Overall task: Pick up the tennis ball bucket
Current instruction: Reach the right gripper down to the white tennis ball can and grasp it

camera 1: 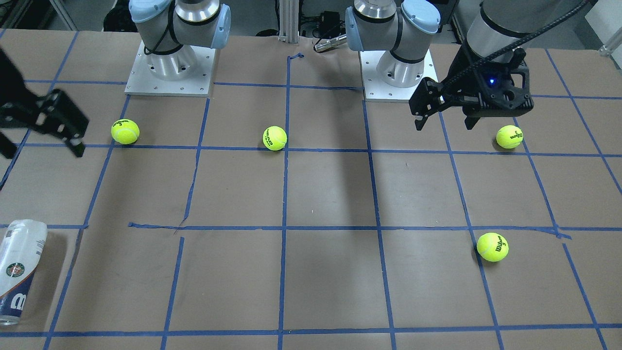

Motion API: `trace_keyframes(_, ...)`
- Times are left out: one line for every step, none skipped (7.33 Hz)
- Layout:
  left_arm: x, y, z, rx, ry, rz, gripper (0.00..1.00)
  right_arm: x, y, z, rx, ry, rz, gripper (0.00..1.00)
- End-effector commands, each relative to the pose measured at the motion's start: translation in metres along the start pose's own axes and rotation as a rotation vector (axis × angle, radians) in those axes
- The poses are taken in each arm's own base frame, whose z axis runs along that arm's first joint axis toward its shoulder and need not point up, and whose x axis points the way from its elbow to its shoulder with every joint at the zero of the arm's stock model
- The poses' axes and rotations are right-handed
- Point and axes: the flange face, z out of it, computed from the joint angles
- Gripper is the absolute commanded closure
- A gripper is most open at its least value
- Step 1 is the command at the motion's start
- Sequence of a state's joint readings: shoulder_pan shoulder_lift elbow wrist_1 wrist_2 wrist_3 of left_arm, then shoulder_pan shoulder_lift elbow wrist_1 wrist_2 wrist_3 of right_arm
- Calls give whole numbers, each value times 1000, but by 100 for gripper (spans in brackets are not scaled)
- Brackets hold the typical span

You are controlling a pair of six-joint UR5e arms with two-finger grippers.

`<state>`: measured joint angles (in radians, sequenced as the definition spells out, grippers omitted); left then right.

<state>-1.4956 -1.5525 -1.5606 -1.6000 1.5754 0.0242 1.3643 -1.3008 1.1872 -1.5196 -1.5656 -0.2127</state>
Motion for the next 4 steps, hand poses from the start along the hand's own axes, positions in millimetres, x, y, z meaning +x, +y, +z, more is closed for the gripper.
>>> trace_keyframes(0, 0, 0, -1, 0, 0, 0, 75, -73, 101, 12, 48, -23, 0)
trace_keyframes(-1, 0, 0, 1, 0, -1, 0, 118, -86, 141, 6, 50, 10, 0)
trace_keyframes(0, 0, 0, 1, 0, 0, 0, 148, -97, 182, 4, 54, -20, 0)
trace_keyframes(-1, 0, 0, 1, 0, -1, 0, 179, -96, 217, -18, 37, 2, 0)
